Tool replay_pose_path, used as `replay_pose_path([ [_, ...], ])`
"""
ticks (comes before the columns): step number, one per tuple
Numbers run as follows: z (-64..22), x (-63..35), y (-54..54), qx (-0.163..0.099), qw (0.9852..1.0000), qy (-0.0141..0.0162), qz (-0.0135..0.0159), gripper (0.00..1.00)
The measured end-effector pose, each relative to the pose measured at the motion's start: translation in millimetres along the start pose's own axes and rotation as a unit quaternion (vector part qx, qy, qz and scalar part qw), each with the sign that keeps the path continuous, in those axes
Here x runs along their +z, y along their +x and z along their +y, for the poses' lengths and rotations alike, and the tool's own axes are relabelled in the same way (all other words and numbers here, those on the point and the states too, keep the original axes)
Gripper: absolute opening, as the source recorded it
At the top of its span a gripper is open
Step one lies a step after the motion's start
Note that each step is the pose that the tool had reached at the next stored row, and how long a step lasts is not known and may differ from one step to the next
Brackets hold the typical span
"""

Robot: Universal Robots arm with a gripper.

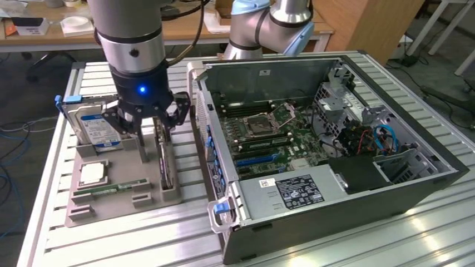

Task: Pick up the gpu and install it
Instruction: 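Pick up the gpu and move the gpu toward the slot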

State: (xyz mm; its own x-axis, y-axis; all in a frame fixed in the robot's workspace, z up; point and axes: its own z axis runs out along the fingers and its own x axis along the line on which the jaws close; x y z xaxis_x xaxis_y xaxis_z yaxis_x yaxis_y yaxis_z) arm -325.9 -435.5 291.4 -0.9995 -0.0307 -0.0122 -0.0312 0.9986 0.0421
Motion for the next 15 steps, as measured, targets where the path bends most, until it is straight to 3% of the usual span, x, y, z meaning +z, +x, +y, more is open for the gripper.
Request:
replay_pose_path([
  [8,-0.8,11.0,0.3,0.025,0.9997,0.0009,-0.0018,0.53],
  [15,-2.8,18.6,0.4,0.026,0.9997,0.0015,-0.0018,0.53],
])
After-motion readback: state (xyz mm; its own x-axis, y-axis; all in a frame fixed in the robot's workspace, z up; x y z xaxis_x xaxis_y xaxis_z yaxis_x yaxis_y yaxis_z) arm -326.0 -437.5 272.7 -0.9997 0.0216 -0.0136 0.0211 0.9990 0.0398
